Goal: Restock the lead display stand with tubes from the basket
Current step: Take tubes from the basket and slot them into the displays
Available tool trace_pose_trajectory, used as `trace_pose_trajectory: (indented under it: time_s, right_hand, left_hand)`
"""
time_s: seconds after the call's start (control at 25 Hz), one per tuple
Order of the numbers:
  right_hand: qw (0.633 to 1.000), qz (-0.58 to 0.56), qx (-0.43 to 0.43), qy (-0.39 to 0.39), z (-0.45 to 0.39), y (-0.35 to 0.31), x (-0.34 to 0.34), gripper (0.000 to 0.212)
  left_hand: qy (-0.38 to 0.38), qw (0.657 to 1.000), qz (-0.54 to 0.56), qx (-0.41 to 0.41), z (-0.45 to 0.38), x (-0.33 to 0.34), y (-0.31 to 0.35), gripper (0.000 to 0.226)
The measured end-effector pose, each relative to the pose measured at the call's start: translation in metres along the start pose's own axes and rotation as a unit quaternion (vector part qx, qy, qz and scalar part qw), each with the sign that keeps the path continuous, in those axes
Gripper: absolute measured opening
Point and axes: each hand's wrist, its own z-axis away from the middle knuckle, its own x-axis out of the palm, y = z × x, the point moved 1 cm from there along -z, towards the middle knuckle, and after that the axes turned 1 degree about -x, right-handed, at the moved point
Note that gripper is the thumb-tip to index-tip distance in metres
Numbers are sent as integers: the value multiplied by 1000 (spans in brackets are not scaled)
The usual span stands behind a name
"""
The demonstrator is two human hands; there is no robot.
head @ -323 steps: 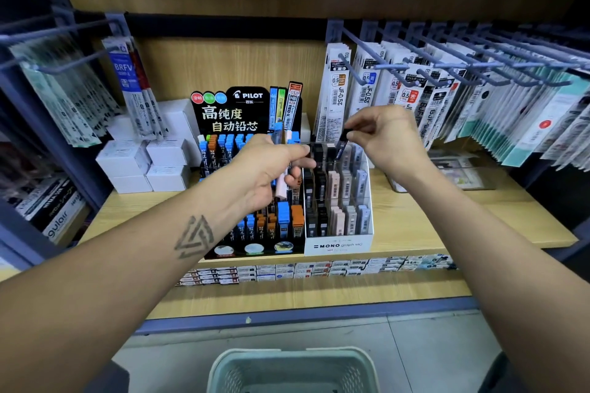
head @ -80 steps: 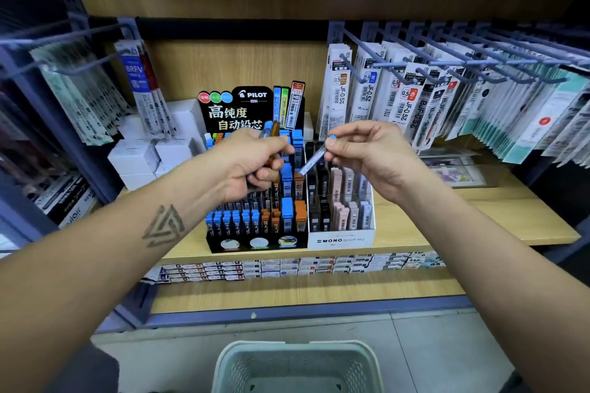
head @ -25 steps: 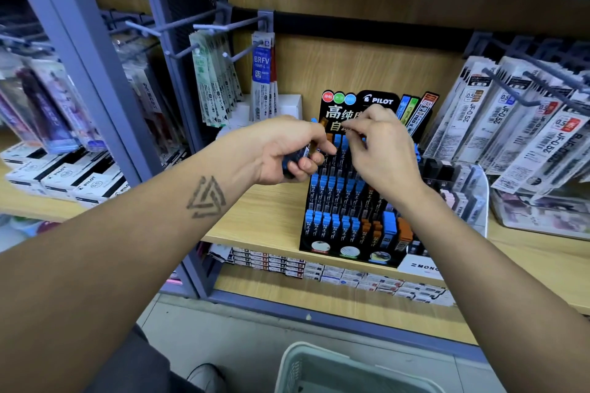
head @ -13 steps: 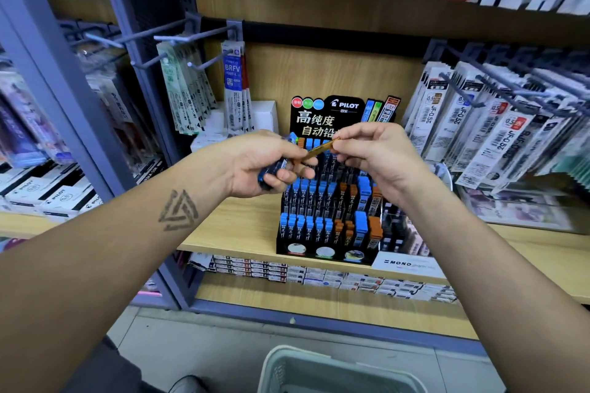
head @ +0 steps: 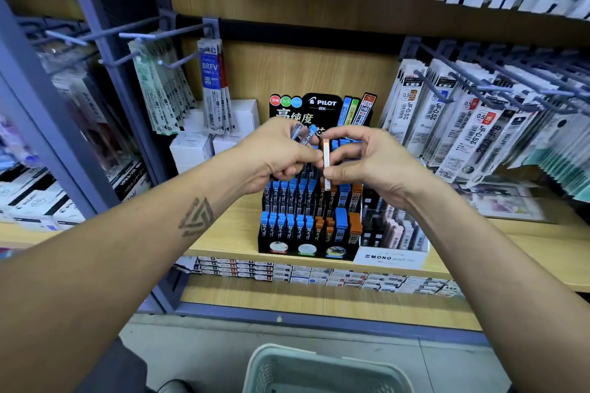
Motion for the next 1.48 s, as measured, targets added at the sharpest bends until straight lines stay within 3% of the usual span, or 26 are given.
trace_pose_trajectory:
  time_s: [0.08, 0.2, 0.36, 0.64, 0.76, 0.92, 1.16, 1.48]
  right_hand:
    - [1000, 16, -19, 14, 2, -1, -3, 60]
    - [998, 39, -38, 42, 3, -3, -6, 51]
    - [993, 73, -51, 75, 4, -3, -10, 37]
    - [983, 105, -78, 125, 4, -9, -17, 16]
    - [958, 239, -86, 133, -1, -5, -15, 15]
    - [923, 351, -105, 118, -6, 9, -1, 12]
    - [872, 453, -153, 109, -6, 21, 12, 12]
    - [845, 505, -168, 56, -6, 35, 15, 9]
  left_hand:
    - [-8, 1000, -2, -10, -2, 4, -2, 14]
    - [-35, 999, -1, -37, -3, 8, -5, 7]
    - [-84, 994, 12, -74, -1, 16, -7, 14]
    - [-44, 997, -44, -55, -4, 15, -12, 13]
    - [14, 999, -10, -46, -8, 4, -11, 22]
    - [13, 994, 40, -97, -6, -1, -6, 11]
    - [5, 992, 46, -115, 2, -4, -2, 16]
    - [-6, 993, 31, -118, 3, -5, -3, 23]
